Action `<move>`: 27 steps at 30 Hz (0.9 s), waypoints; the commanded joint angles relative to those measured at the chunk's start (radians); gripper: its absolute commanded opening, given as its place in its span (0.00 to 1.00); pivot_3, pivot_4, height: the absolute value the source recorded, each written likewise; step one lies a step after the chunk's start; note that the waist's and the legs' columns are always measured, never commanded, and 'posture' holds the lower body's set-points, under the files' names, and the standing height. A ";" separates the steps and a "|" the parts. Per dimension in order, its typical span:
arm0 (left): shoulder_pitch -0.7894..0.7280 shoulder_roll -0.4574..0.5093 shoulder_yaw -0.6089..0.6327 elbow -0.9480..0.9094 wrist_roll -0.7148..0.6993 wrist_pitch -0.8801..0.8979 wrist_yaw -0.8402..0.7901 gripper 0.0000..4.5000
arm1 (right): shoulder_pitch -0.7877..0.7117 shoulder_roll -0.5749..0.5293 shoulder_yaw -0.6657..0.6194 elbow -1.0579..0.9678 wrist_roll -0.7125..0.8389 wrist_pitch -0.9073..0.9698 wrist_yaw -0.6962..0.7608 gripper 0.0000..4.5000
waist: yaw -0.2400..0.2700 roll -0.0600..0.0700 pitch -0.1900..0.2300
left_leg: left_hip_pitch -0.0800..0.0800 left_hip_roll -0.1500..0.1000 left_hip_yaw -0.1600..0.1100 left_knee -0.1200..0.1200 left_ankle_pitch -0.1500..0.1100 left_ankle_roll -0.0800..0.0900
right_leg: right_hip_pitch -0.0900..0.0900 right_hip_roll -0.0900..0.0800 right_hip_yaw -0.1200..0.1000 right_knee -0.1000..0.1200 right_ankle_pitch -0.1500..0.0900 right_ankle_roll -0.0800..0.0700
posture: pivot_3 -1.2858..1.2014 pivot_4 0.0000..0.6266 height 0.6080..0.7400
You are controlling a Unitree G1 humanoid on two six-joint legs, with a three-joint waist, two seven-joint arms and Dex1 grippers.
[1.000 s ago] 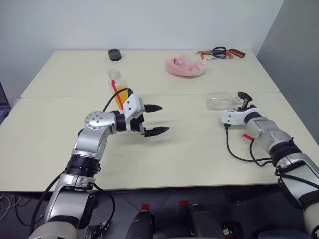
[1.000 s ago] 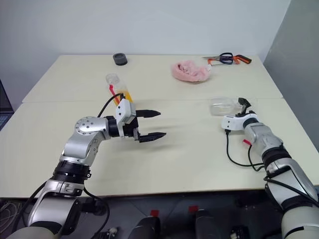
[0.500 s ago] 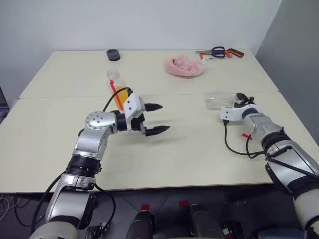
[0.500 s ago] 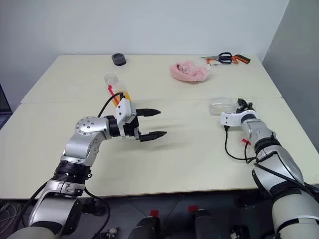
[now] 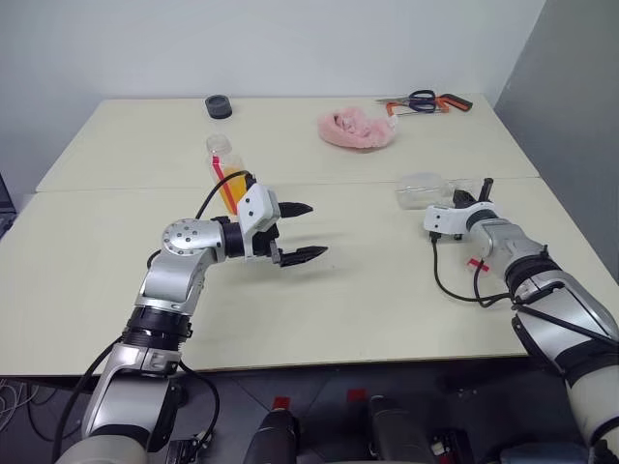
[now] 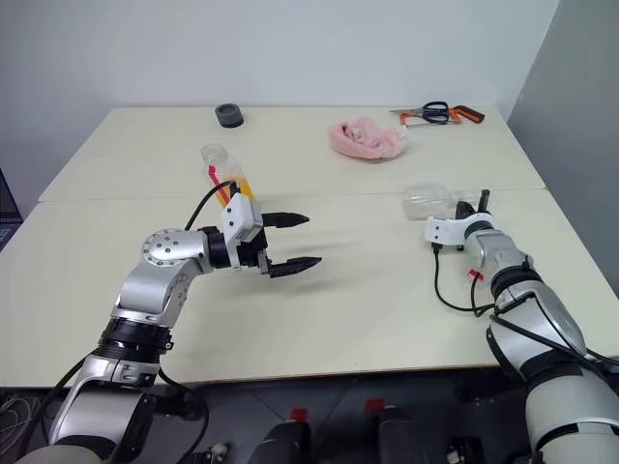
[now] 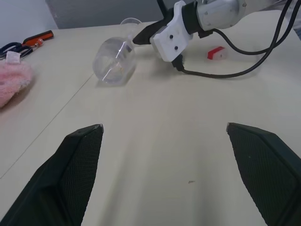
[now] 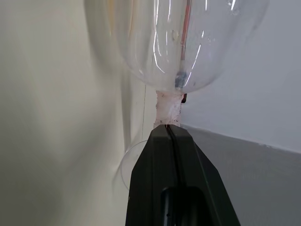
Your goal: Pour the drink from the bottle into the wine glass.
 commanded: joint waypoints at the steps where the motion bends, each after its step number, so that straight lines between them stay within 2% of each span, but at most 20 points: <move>1: 0.005 0.010 0.015 -0.040 -0.004 0.002 0.012 1.00 | 0.024 -0.028 -0.008 -0.023 0.018 -0.039 -0.006 0.01 | 0.000 0.000 0.000 | 0.000 0.000 0.000 0.000 0.000 0.000 | 0.000 0.000 0.000 0.000 0.000 0.000 | 0.52 0.24 1.00; 7: 0.015 0.011 0.022 -0.043 -0.010 0.001 0.019 1.00 | 0.058 -0.070 -0.060 -0.096 0.089 -0.188 0.045 0.01 | 0.000 0.000 0.000 | 0.000 0.000 0.000 0.000 0.000 0.000 | 0.000 0.000 0.000 0.000 0.000 0.000 | 0.52 0.24 1.00; 8: 0.017 0.011 0.024 -0.040 -0.010 -0.001 0.021 1.00 | 0.061 -0.075 -0.067 -0.105 0.098 -0.195 0.045 0.04 | 0.000 0.000 0.000 | 0.000 0.000 0.000 0.000 0.000 0.000 | 0.000 0.000 0.000 0.000 0.000 0.000 | 0.52 0.24 1.00; 11: 0.019 0.009 0.026 -0.031 -0.008 -0.008 0.026 1.00 | 0.063 -0.084 -0.076 -0.115 0.112 -0.197 0.049 0.20 | -0.001 0.000 0.000 | 0.000 0.000 0.001 0.000 0.000 0.000 | 0.000 0.000 0.000 0.000 0.000 0.000 | 0.52 0.24 1.00; 17: 0.020 0.004 0.025 -0.015 -0.003 -0.022 0.032 1.00 | 0.054 -0.090 -0.041 -0.118 0.065 -0.164 0.037 0.66 | 0.000 0.000 0.000 | 0.000 0.000 0.000 0.000 0.000 0.000 | 0.000 0.000 0.000 0.000 0.000 0.000 | 0.52 0.24 1.00; 27: 0.023 0.009 0.027 0.012 0.000 -0.054 0.040 1.00 | 0.074 -0.112 -0.033 -0.141 0.048 -0.163 0.039 0.66 | 0.000 0.000 0.000 | 0.000 0.000 0.000 0.000 0.000 0.000 | 0.000 0.000 0.000 0.000 0.000 0.000 | 0.52 0.24 1.00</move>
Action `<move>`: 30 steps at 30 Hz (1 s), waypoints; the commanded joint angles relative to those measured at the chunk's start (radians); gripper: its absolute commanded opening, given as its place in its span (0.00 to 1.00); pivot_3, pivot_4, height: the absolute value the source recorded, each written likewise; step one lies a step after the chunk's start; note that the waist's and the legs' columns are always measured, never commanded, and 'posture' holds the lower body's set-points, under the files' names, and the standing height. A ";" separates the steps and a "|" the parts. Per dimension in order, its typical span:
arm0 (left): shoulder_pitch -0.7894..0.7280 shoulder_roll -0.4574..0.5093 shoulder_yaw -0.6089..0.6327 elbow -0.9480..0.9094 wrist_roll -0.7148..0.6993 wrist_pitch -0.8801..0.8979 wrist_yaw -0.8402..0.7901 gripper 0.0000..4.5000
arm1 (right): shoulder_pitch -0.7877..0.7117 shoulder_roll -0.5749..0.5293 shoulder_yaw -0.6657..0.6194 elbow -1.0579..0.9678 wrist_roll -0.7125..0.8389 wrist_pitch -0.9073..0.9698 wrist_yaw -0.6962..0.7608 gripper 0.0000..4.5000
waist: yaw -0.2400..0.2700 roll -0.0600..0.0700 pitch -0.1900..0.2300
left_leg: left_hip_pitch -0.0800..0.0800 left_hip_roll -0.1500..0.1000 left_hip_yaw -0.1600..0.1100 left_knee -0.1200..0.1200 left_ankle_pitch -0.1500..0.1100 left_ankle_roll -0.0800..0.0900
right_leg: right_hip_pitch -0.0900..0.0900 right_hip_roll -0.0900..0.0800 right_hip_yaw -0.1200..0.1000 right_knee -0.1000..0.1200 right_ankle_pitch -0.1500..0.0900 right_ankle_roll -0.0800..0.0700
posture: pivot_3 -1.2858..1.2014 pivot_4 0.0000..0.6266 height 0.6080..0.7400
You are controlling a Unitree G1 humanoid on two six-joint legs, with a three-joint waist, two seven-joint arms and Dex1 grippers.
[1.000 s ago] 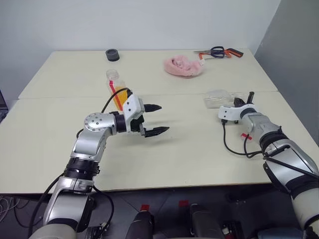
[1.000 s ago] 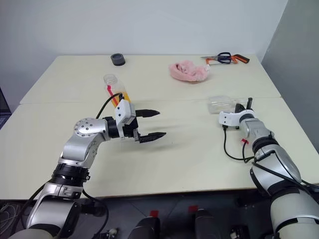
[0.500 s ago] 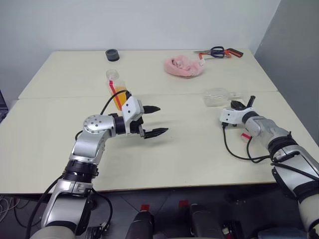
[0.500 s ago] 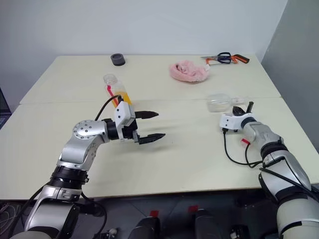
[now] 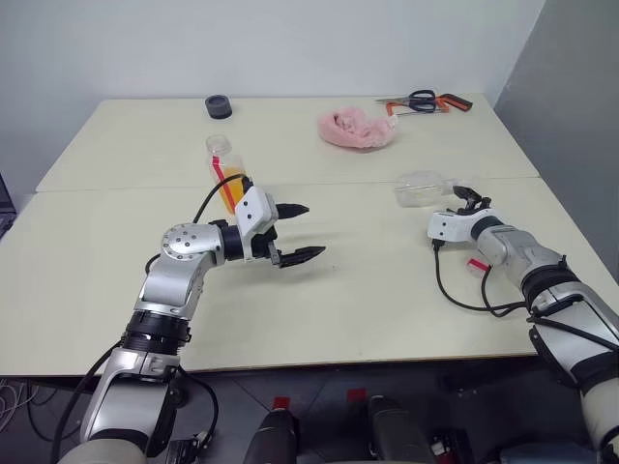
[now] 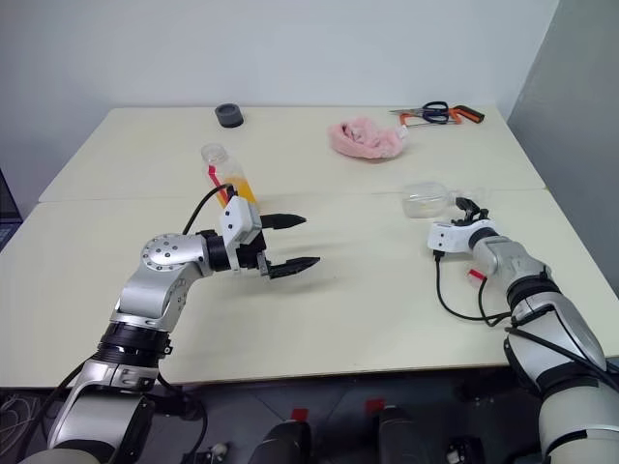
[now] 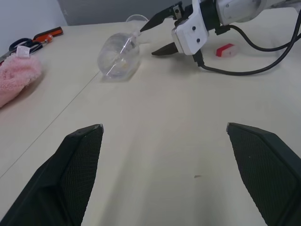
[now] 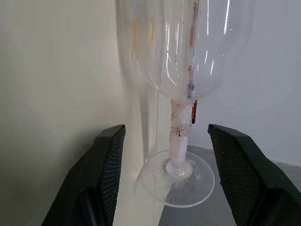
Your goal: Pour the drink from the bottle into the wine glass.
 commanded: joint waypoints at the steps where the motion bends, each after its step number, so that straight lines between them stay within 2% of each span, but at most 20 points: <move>1: -0.001 0.008 0.024 -0.004 0.000 -0.024 0.003 1.00 | 0.001 -0.035 -0.006 -0.043 0.001 -0.012 -0.008 0.66 | 0.000 0.000 0.000 | 0.000 0.000 0.000 0.000 0.000 0.000 | 0.000 0.000 0.000 0.000 0.000 0.000 | 0.52 0.24 1.00; 18: -0.016 -0.002 0.018 0.045 0.008 -0.065 0.007 1.00 | 0.020 -0.097 -0.025 -0.109 0.018 -0.051 0.020 0.66 | 0.001 0.000 0.000 | 0.000 0.000 0.000 0.000 0.000 0.000 | 0.000 0.000 0.000 0.000 0.000 0.000 | 0.52 0.24 1.00; 30: -0.028 -0.009 0.011 0.057 0.016 -0.070 0.004 1.00 | 0.121 -0.157 -0.115 -0.282 0.085 -0.023 0.081 0.66 | 0.000 0.000 0.000 | 0.000 0.000 0.001 0.000 0.000 0.000 | 0.000 0.000 0.000 0.000 0.000 0.000 | 0.52 0.24 1.00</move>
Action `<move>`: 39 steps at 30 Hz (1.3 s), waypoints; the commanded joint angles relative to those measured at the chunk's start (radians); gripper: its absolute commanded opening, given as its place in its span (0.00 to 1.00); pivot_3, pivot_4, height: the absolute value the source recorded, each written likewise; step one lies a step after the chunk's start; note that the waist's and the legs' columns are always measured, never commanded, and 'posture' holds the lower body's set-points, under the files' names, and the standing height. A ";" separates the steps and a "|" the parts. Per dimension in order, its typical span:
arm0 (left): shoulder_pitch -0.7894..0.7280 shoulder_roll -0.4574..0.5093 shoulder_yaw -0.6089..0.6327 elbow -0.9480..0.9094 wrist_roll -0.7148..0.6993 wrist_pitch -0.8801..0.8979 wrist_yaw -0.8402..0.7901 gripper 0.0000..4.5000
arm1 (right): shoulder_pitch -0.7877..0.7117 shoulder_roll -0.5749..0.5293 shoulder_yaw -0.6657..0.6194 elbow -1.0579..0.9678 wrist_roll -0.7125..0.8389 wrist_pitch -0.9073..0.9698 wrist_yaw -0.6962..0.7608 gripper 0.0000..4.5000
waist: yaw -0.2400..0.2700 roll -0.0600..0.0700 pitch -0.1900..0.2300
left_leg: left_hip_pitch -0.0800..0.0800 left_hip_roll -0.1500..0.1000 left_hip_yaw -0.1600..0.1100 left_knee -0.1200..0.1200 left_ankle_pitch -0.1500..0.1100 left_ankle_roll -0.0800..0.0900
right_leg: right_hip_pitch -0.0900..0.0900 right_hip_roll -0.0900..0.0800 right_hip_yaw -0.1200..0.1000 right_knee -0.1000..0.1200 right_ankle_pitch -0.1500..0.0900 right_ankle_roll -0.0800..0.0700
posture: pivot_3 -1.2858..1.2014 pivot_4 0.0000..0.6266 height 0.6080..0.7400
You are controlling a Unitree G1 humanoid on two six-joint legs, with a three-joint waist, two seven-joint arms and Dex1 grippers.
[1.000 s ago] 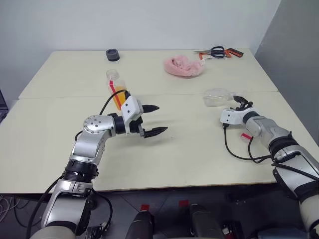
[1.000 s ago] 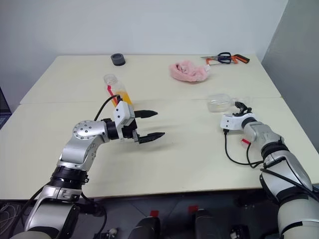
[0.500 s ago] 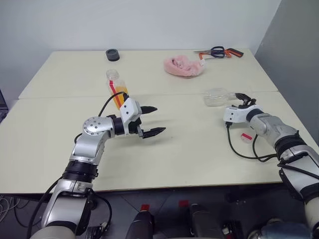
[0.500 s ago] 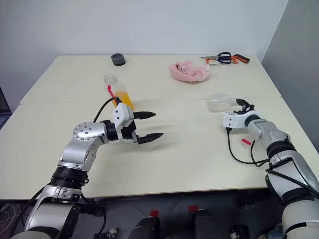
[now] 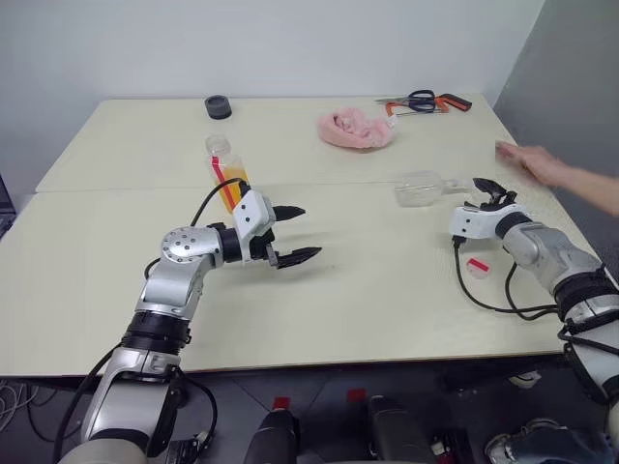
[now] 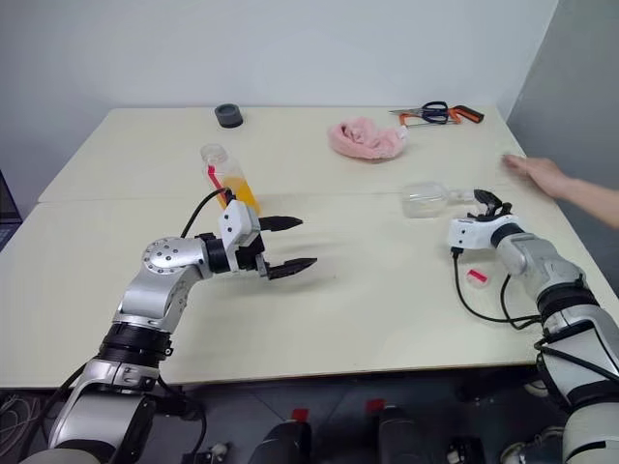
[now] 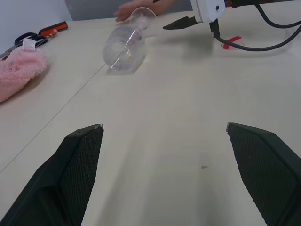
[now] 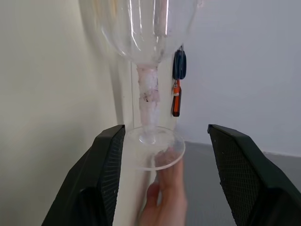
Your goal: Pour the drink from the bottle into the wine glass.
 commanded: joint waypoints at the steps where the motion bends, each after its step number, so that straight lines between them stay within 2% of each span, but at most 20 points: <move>1: -0.028 -0.006 0.011 0.000 0.003 -0.023 -0.001 1.00 | 0.000 -0.020 -0.044 -0.059 0.027 0.016 0.014 0.66 | 0.000 0.000 0.000 | 0.000 0.000 0.000 0.000 0.000 0.000 | 0.000 0.000 0.000 0.000 0.000 0.000 | 0.52 0.24 1.00; 23: -0.039 -0.008 0.015 0.036 0.010 -0.046 -0.008 1.00 | 0.005 0.031 -0.036 -0.032 0.013 0.075 0.039 0.66 | 0.001 0.000 0.000 | 0.000 0.000 0.000 0.000 0.000 0.000 | 0.000 0.000 0.000 0.000 0.000 0.000 | 0.52 0.24 1.00; 39: -0.051 -0.006 0.023 0.038 0.000 -0.039 -0.015 1.00 | -0.205 0.182 0.059 0.246 -0.075 0.205 -0.035 0.66 | 0.000 0.000 0.000 | 0.000 0.000 0.000 0.000 0.000 0.000 | 0.000 0.000 0.000 0.000 0.000 0.000 | 0.52 0.24 1.00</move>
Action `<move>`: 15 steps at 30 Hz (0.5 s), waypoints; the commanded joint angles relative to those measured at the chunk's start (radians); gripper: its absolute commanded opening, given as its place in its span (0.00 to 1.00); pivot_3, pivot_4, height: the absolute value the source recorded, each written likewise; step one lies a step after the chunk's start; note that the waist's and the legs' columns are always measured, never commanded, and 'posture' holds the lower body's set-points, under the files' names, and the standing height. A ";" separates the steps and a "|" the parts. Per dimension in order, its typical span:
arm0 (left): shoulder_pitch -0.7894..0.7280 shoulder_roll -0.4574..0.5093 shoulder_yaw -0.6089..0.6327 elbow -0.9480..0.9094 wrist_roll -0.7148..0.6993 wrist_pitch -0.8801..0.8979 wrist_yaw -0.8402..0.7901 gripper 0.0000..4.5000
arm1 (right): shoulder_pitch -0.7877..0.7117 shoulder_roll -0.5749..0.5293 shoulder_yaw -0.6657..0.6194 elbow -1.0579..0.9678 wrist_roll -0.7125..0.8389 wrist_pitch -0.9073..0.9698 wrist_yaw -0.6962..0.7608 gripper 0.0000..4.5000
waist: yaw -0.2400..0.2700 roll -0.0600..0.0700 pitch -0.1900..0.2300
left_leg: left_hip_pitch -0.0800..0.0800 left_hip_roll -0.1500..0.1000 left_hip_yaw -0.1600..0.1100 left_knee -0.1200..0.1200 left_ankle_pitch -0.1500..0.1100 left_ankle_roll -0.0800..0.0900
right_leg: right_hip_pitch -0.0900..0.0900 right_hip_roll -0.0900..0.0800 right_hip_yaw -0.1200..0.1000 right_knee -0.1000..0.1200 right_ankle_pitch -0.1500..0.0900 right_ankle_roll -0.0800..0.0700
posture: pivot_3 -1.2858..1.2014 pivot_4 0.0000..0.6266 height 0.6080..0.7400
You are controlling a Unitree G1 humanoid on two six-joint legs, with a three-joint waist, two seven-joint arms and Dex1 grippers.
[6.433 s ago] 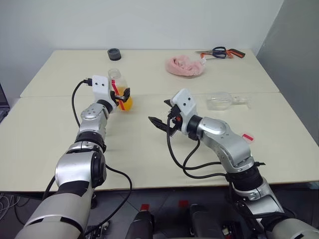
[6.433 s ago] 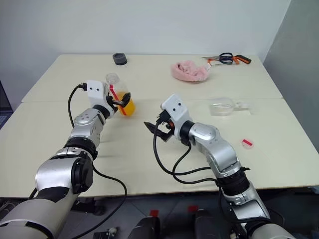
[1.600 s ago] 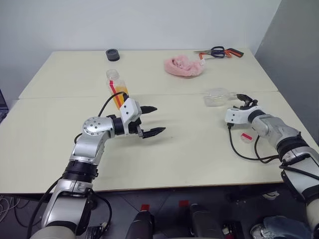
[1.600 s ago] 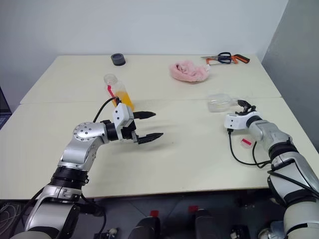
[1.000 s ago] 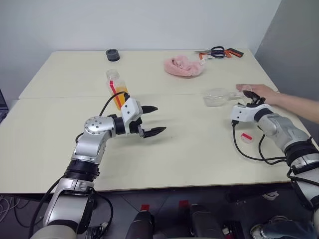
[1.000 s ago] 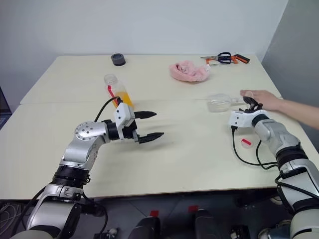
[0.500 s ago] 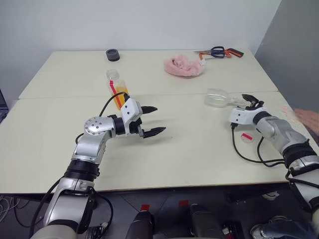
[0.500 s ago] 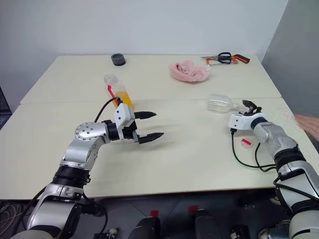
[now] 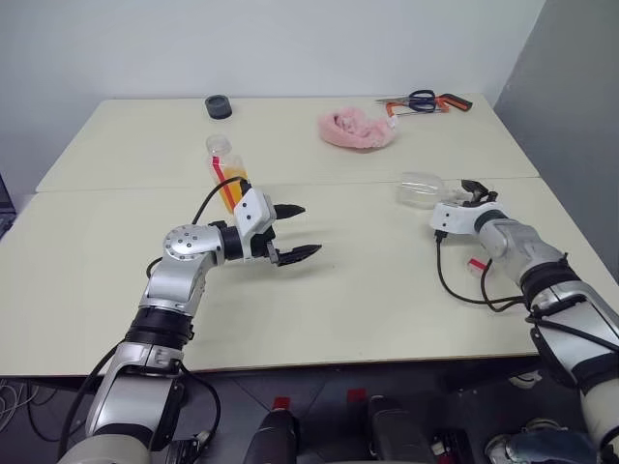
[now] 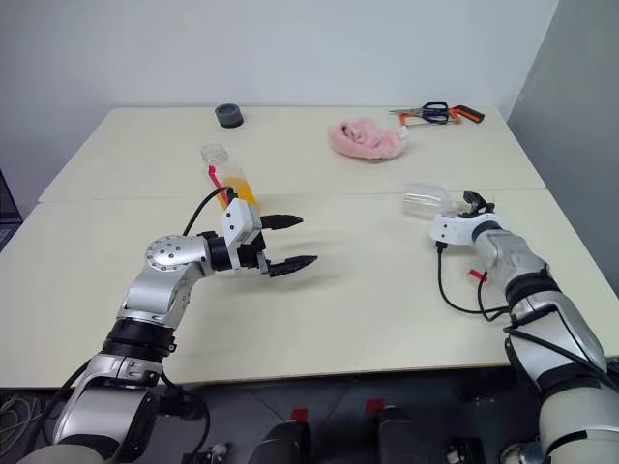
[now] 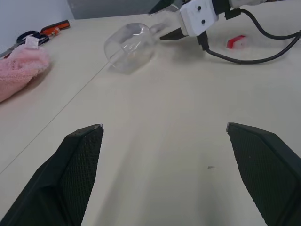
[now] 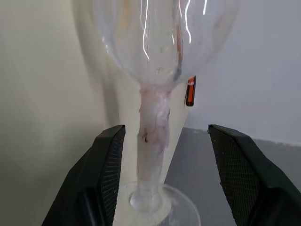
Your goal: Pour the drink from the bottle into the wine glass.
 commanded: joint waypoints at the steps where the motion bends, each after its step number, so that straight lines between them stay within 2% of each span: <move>1: -0.023 0.007 0.020 -0.023 -0.009 -0.012 -0.008 1.00 | -0.061 0.015 0.022 0.050 -0.019 0.036 -0.016 0.66 | 0.000 0.000 0.000 | 0.000 0.000 0.000 0.000 0.000 0.000 | 0.000 0.000 0.000 0.000 0.000 0.000 | 0.52 0.24 1.00; 3: -0.023 0.006 0.020 -0.025 -0.007 -0.012 -0.007 1.00 | -0.075 0.025 0.034 0.080 -0.028 0.062 -0.002 0.66 | 0.000 0.000 0.000 | 0.000 0.000 0.000 0.000 0.000 0.000 | 0.000 0.000 0.000 0.000 0.000 0.000 | 0.52 0.24 1.00; 7: -0.020 0.007 0.021 -0.035 -0.006 -0.009 -0.005 1.00 | -0.084 0.024 0.041 0.113 -0.024 0.100 0.021 0.39 | 0.000 0.000 0.000 | 0.000 0.000 0.000 0.000 0.000 0.000 | 0.000 0.000 0.000 0.000 0.000 0.000 | 0.52 0.24 1.00; 11: -0.012 0.011 0.026 -0.045 -0.007 -0.006 -0.001 1.00 | -0.082 0.023 0.043 0.116 -0.022 0.104 0.026 0.07 | 0.000 0.000 0.000 | 0.000 0.000 0.000 0.000 0.000 0.000 | 0.000 0.000 0.000 0.000 0.000 0.000 | 0.52 0.24 1.00; 12: -0.010 0.012 0.027 -0.047 -0.008 -0.005 0.000 1.00 | -0.081 0.025 0.043 0.114 -0.020 0.101 0.024 0.03 | 0.000 0.000 0.000 | 0.000 0.000 0.000 0.000 0.000 0.000 | 0.000 0.000 0.000 0.000 0.000 0.000 | 0.52 0.24 1.00; 15: -0.005 0.013 0.028 -0.050 -0.008 -0.002 0.002 1.00 | -0.077 0.031 0.038 0.109 -0.011 0.092 0.018 0.02 | 0.000 0.000 0.000 | 0.000 0.000 0.000 0.000 0.000 0.000 | 0.000 0.000 0.000 0.000 0.000 0.000 | 0.52 0.24 1.00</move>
